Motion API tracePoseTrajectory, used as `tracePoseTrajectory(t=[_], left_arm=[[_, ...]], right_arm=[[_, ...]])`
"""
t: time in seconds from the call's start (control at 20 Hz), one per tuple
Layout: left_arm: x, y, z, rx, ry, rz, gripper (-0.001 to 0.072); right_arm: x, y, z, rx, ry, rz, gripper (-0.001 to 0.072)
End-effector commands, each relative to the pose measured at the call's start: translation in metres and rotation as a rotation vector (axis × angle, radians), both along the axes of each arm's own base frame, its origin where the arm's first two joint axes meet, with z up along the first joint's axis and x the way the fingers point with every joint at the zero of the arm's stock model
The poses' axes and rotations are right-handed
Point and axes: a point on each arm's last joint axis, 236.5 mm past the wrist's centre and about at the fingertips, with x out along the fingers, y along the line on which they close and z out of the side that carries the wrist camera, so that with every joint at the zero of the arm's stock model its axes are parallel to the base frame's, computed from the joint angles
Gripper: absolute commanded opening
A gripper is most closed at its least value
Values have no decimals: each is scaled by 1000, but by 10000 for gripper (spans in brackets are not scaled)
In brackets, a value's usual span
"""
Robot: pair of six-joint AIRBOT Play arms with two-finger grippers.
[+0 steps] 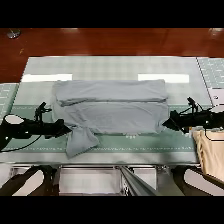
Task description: Fold the shirts.
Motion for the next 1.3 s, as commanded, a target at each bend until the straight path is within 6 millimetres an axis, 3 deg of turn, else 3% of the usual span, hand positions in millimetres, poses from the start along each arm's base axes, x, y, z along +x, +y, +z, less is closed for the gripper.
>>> tracePoseTrajectory(t=[0.0,0.15,0.4,0.8,1.05,1.25], left_arm=[[12,-7,17,-66,-46,7,22],[56,18,43,-33,-159,80,21],[118,38,66,6,-262,152,21],[225,47,61,-15,-258,154,21],[266,44,58,-34,-266,130,21],[274,43,39,-37,-240,124,21]], right_arm=[[2,-2,18,-5,-40,92,30],[43,-28,42,-111,-139,69,29],[103,-26,63,-176,-270,85,30],[182,-24,63,-88,-319,9,30],[224,-16,47,-114,-359,-7,30],[244,-19,32,-104,-334,-37,30]])
